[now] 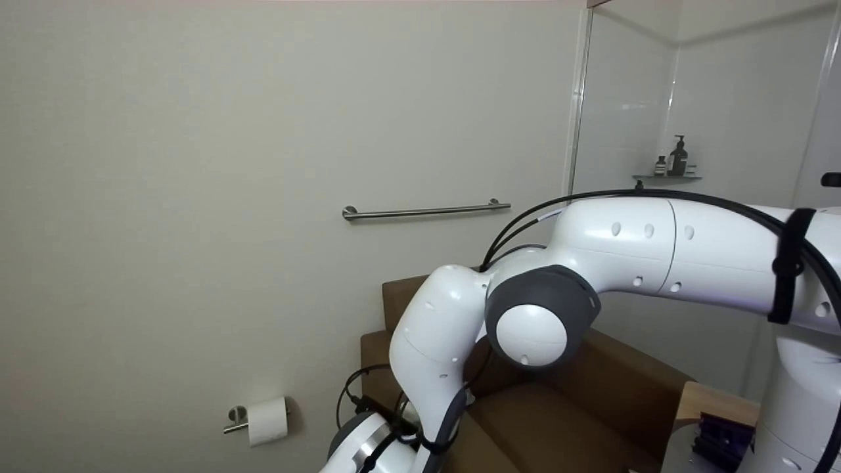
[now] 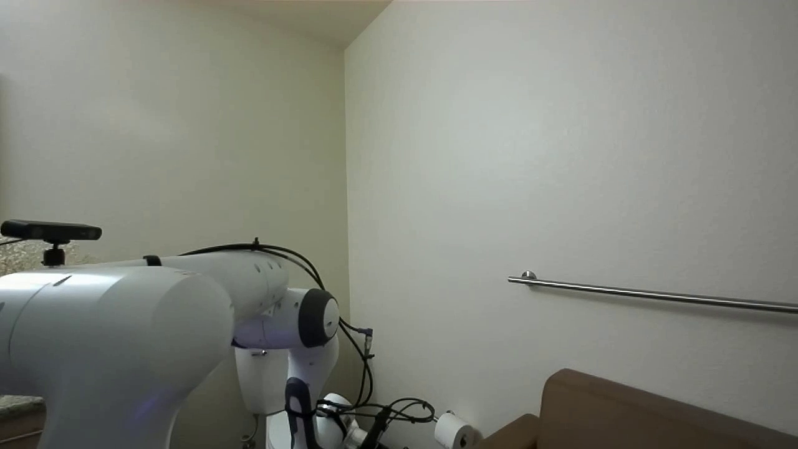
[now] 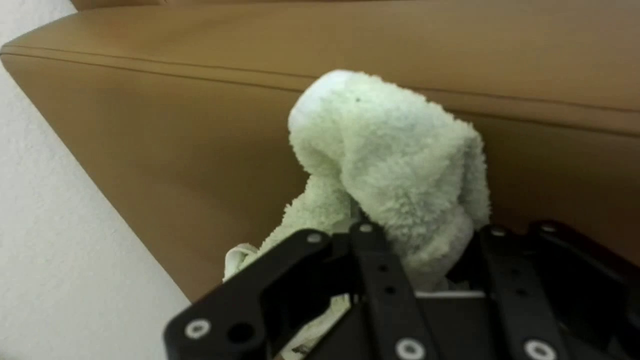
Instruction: Wipe the side of the chair with the cloth on the armrest
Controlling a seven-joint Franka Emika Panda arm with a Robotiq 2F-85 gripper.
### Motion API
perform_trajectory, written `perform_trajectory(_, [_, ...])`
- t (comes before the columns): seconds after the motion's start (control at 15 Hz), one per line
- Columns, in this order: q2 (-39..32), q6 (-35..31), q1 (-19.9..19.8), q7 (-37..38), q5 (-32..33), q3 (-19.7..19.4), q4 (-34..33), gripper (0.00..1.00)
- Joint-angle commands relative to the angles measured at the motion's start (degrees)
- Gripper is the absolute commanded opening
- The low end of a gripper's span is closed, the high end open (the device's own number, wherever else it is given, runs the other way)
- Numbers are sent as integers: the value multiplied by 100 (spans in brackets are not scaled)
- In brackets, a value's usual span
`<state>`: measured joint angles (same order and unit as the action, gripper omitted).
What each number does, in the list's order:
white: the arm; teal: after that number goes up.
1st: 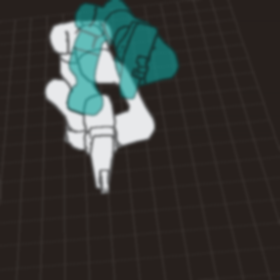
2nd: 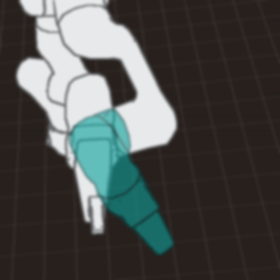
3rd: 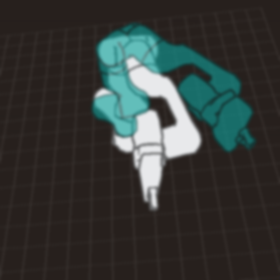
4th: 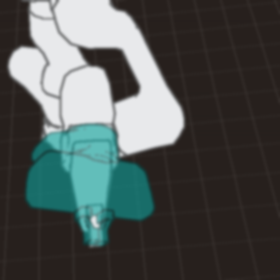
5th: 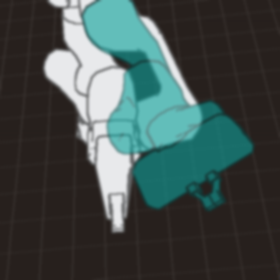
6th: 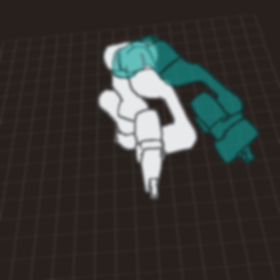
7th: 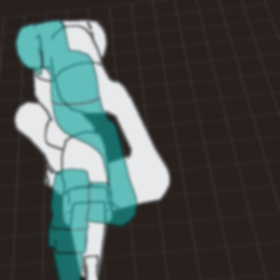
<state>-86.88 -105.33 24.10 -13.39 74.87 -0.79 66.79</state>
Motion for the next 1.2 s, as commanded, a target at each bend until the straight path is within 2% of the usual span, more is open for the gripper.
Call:
perform_trajectory(0.0, [153,945,-12,-612,-528,375,133,8])
perform_trajectory(0.4, [743,2179,25,-1331,-1335,943,700,8])
perform_trajectory(0.8, [1206,3028,-178,-2306,-1968,1442,1142,8])
perform_trajectory(1.0, [1299,3291,-307,-3007,-2213,1602,1062,8])
perform_trajectory(1.13, [1290,3309,-483,-3393,-2502,1676,703,8])
